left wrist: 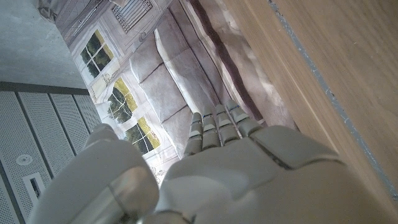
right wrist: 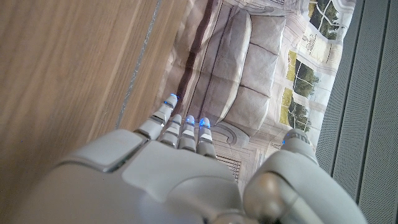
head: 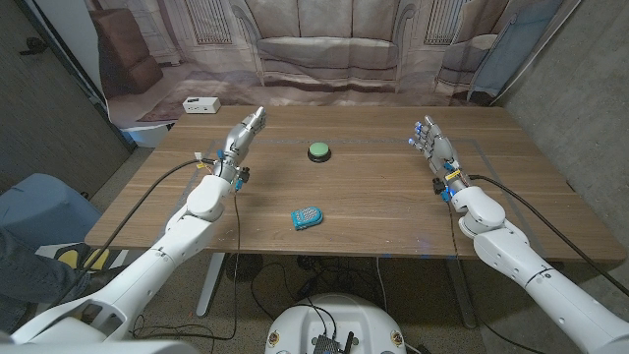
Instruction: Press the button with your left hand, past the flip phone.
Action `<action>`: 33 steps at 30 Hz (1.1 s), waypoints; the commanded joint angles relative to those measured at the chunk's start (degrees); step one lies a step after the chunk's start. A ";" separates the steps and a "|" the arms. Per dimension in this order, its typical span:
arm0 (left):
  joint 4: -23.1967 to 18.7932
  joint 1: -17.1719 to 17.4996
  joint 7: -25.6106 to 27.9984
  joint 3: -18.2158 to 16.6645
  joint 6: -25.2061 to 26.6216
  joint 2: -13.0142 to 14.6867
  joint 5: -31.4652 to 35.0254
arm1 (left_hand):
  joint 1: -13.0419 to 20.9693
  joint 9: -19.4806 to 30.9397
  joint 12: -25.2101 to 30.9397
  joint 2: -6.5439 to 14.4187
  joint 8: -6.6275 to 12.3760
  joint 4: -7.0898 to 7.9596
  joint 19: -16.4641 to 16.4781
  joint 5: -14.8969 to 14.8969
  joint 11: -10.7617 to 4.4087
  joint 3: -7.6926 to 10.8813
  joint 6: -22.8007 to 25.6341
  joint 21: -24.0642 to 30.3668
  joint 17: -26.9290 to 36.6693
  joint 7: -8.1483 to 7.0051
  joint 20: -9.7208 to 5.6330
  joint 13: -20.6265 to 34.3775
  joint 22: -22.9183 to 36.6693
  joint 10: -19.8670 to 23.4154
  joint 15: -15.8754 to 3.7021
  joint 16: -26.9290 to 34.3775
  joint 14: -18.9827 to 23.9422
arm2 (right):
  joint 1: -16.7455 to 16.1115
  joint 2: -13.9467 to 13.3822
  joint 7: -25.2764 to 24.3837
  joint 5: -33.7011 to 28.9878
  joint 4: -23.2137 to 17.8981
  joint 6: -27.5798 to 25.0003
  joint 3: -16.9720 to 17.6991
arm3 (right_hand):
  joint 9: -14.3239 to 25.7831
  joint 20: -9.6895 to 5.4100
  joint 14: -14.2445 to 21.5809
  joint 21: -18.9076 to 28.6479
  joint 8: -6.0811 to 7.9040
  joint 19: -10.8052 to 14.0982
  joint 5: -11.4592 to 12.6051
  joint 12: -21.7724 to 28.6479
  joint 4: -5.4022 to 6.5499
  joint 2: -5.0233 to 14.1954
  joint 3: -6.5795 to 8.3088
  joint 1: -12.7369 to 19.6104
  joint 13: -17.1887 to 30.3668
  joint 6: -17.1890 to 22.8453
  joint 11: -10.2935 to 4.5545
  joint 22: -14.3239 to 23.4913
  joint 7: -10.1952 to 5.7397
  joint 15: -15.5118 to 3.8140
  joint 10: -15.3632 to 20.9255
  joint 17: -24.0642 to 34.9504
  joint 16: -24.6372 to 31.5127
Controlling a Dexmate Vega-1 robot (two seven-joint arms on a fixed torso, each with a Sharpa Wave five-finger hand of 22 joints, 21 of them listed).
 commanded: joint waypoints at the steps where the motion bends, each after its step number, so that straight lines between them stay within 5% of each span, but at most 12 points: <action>1: -1.26 -1.32 2.89 1.20 2.32 1.13 5.57 | 0.38 0.08 0.10 0.05 0.09 -0.35 0.56 0.13 -0.16 0.08 0.71 0.09 0.27 0.08 -0.10 0.15 0.15 0.42 -0.06 0.09 0.62 | -1.65 -0.18 -0.95 0.35 -1.06 0.00 0.69 | 0.32 -0.04 0.72 -0.18 0.32 0.57 -0.01 0.48 -0.40 0.32 0.19 0.44 0.25 0.39 0.22 0.22 -0.07 0.04 0.75 0.24 0.32; 21: -5.77 -1.22 15.10 3.77 8.36 2.18 22.13 | 0.95 0.12 0.49 0.29 0.23 -0.79 2.37 0.37 -1.58 -0.01 3.77 -0.31 0.27 -0.56 -0.28 0.16 0.17 3.09 -1.34 0.24 3.41 | -2.56 -0.62 -1.15 0.19 -1.56 0.31 1.35 | 0.32 -0.12 1.03 -0.55 0.40 1.10 -0.12 0.40 -0.64 0.54 0.20 0.76 0.26 0.84 0.19 0.23 -0.12 -0.17 1.13 0.20 0.26; 33: -11.76 -0.53 19.00 5.42 17.19 5.15 32.04 | 0.91 0.13 0.50 0.23 0.29 -0.83 2.70 0.52 -1.78 -0.17 4.77 -0.54 0.28 -0.76 -0.31 0.16 0.17 3.70 -1.54 0.06 3.74 | -2.61 -0.27 -1.53 0.08 -1.97 -0.07 1.02 | 0.32 -0.13 1.08 -0.78 0.37 1.23 -0.18 0.33 -0.72 0.67 0.19 0.85 0.26 0.91 0.14 0.24 -0.11 -0.12 1.20 0.21 0.21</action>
